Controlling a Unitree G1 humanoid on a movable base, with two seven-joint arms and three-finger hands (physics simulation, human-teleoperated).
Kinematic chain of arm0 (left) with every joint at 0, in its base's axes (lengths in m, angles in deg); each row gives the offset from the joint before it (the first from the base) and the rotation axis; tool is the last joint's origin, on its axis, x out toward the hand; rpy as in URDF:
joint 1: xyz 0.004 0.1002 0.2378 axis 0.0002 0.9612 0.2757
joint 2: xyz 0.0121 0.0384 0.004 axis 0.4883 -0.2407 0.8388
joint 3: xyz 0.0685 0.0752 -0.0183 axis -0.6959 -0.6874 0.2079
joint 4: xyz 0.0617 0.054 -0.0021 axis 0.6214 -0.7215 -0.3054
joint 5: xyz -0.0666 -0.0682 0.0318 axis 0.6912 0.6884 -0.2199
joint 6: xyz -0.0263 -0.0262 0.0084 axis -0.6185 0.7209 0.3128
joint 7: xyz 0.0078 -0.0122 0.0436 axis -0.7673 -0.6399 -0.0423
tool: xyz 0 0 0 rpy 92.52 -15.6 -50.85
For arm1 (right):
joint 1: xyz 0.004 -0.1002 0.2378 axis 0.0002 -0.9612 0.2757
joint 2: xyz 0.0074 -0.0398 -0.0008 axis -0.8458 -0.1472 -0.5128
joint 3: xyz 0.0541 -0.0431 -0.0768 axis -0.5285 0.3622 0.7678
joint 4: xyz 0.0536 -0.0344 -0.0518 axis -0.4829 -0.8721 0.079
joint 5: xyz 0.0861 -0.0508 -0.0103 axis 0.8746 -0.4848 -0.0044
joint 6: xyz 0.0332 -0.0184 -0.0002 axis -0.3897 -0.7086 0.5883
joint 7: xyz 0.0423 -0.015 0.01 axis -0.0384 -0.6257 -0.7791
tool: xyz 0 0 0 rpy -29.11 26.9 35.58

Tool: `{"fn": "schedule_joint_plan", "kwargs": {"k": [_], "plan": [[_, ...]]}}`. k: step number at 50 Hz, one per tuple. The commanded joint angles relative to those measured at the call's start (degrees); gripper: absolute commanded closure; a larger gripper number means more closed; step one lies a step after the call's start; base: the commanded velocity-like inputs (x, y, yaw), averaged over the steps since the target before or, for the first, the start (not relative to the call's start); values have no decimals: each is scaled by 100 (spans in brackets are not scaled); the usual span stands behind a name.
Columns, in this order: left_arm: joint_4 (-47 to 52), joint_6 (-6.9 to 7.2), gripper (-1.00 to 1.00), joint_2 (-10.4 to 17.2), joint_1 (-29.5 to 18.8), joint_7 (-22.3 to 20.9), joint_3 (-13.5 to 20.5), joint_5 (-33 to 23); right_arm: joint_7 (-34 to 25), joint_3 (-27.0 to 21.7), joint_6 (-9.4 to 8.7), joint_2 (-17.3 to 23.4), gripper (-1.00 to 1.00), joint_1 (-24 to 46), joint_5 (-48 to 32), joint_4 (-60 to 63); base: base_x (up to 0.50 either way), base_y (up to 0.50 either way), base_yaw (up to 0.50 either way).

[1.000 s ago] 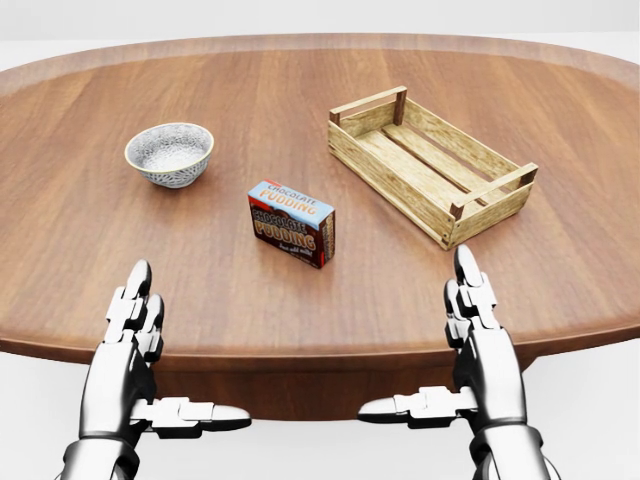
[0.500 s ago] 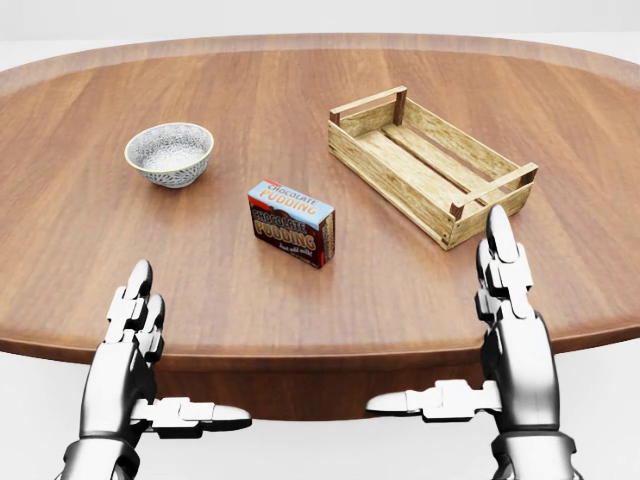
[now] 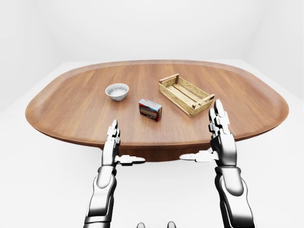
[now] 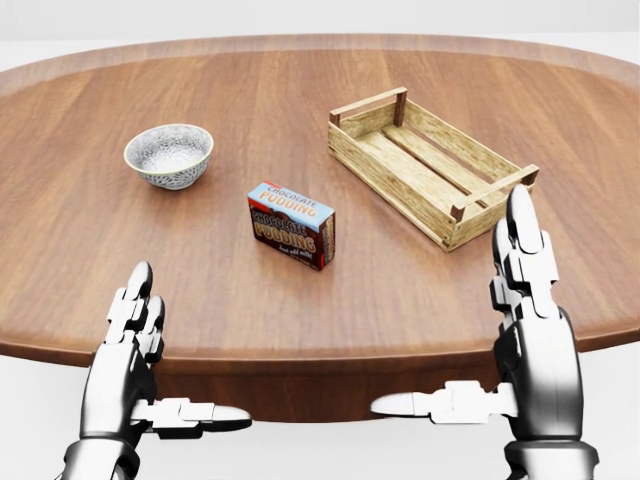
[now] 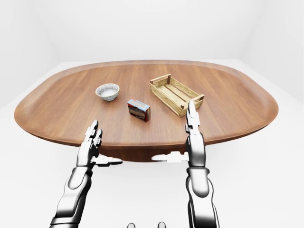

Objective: Pick up the chocolate pudding and put it in the tray.

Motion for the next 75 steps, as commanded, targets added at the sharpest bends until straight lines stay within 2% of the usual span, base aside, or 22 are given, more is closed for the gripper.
{"fn": "schedule_joint_plan", "kwargs": {"k": [1,8,18,36,75], "plan": [[0,-15,-100,0,11,1,-6,-8,-20,11,0,-3,-100,-57,4,87,27,0,0],[31,18,-100,0,12,0,-6,-14,-23,7,0,-4,-100,-47,9,30,36,0,0],[-54,-39,-100,0,-22,5,-1,-15,-47,24,0,-2,-100,-42,-9,-7,38,0,0],[-19,-35,-100,2,-8,-3,-4,-17,-64,25,0,-2,-100,-28,27,-65,35,0,0],[38,-14,-100,-2,-3,-13,-11,-19,-49,8,0,2,-100,25,77,-170,15,0,0]]}}
